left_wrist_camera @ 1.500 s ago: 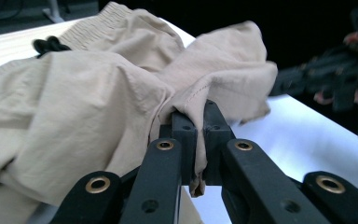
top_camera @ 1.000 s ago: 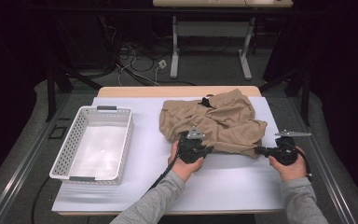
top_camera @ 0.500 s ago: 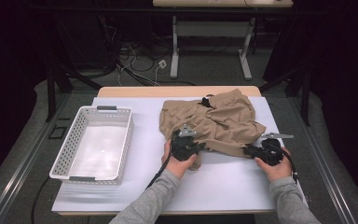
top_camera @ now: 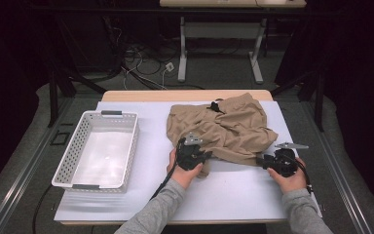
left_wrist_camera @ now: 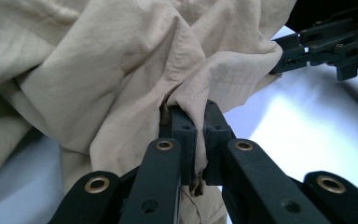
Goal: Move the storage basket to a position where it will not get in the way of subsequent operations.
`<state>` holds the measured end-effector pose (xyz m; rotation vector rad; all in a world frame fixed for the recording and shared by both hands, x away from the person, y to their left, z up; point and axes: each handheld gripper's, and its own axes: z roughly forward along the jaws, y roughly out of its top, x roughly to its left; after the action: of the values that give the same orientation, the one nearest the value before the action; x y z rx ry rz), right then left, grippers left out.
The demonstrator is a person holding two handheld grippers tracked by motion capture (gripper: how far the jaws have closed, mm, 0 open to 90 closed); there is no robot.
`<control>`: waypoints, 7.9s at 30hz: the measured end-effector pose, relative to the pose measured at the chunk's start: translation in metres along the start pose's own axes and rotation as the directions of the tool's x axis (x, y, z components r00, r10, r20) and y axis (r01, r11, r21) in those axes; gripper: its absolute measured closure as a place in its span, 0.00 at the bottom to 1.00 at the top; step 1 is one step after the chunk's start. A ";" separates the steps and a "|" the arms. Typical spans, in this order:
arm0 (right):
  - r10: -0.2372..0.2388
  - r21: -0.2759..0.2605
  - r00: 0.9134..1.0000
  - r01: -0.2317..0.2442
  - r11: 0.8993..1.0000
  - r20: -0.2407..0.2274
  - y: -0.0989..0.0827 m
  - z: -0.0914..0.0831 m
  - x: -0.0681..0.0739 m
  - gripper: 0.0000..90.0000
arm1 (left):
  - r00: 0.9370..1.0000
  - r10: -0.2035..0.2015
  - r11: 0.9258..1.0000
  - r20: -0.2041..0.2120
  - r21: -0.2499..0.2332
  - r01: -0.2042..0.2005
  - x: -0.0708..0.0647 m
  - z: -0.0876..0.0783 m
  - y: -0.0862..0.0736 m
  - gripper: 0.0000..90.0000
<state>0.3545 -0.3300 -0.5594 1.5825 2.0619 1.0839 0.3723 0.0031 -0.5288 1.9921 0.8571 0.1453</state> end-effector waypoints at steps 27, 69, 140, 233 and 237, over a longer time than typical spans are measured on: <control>0.099 0.097 0.988 -0.087 0.991 -0.119 -0.017 -0.073 -0.009 0.97 | 0.992 0.035 0.999 0.117 0.027 -0.038 -0.044 -0.019 -0.034 0.96; 0.090 -0.011 0.992 -0.091 0.996 -0.087 -0.052 -0.165 -0.005 0.82 | 0.973 0.080 0.995 0.218 0.035 -0.089 -0.107 -0.063 -0.064 0.73; -0.273 -0.092 0.920 0.258 0.962 -0.282 0.063 0.000 0.156 0.98 | 0.991 -0.123 0.987 -0.055 -0.112 0.116 0.001 -0.128 -0.068 0.42; -0.296 -0.114 0.900 0.274 0.955 -0.321 -0.017 -0.014 0.153 0.54 | 0.963 -0.269 0.959 -0.025 0.080 0.270 -0.025 -0.116 -0.125 0.97; -0.287 -0.118 0.899 0.262 0.958 -0.331 -0.016 -0.014 0.153 0.54 | 0.978 -0.207 0.978 -0.025 0.014 0.207 -0.022 -0.132 -0.101 0.99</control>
<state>0.2835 -0.1956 -0.5332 1.0790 2.3488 1.3846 0.2485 0.1165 -0.5299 1.9060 1.0777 0.0420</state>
